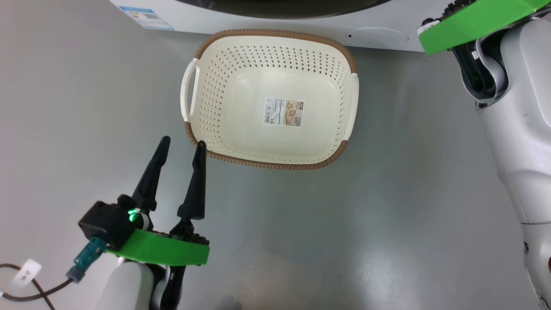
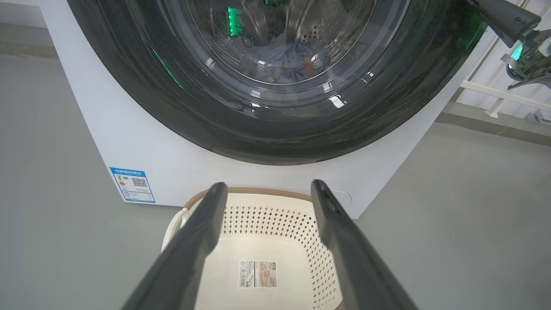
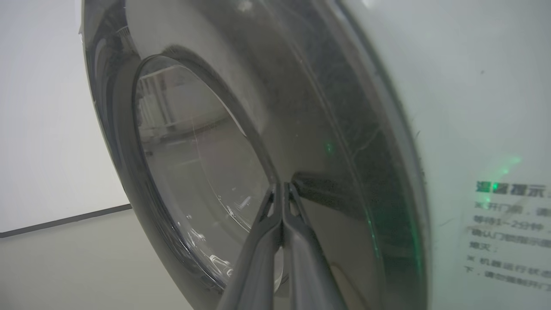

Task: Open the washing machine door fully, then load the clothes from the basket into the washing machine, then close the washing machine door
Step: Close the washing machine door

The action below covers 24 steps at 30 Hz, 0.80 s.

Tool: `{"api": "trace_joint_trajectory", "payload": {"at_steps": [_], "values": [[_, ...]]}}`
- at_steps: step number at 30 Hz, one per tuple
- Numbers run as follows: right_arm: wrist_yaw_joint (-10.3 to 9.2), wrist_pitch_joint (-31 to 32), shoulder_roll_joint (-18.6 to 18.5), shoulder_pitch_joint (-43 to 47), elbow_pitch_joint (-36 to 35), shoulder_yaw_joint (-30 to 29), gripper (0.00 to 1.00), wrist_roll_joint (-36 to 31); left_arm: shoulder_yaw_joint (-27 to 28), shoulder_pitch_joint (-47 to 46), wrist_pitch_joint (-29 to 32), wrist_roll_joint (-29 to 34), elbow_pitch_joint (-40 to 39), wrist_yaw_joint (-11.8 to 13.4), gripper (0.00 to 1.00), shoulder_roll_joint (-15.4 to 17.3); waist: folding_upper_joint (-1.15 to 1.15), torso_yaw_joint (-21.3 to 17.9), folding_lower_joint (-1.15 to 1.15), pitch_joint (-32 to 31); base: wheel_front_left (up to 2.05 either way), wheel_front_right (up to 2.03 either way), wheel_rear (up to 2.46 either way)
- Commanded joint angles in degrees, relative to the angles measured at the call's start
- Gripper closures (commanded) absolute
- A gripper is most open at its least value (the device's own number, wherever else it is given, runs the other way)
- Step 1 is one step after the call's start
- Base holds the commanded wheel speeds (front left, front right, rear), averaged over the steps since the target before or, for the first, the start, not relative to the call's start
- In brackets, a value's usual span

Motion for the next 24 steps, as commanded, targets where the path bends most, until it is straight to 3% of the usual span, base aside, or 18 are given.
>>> {"api": "trace_joint_trajectory", "payload": {"at_steps": [1, 11, 22, 23, 24], "values": [[-0.49, -0.3, 0.3, -1.3, -0.8, -0.8, 1.0, 1.2, 1.8, -0.4, -0.5, -0.5, -0.9, -0.2, 0.0, 1.1, 0.0, -0.2, 0.0, -0.2, 0.0, 0.0, 0.0], [-0.49, -0.3, 0.2, 5.8, -3.8, 3.6, 1.0, 4.6, 3.9, 0.8, -0.5, 0.7, -0.5, -0.2, 0.0, 1.1, 0.0, -2.4, 0.0, -3.7, 0.0, 0.0, 0.0], [-0.49, -0.3, 0.7, 15.8, -8.4, 3.3, 1.0, 5.6, 6.4, 2.9, -0.5, 2.7, -0.6, -0.2, 0.0, 1.1, 0.0, -5.7, 0.0, -8.2, 0.0, 0.0, 0.0], [-0.49, -0.3, 1.0, 16.9, -8.7, 3.0, 0.97, 5.5, 6.7, 3.0, -0.5, 2.9, -0.5, -0.2, 0.0, 1.1, 0.0, -6.1, 0.0, -8.8, 0.0, 0.0, 0.0], [-0.49, -0.3, 1.3, 17.9, -8.9, 2.6, 0.81, 5.3, 7.1, 3.3, -0.5, 3.1, -0.5, -0.2, 0.0, 1.1, 0.0, -6.6, 0.0, -9.3, 0.0, 0.0, 0.0]]}}
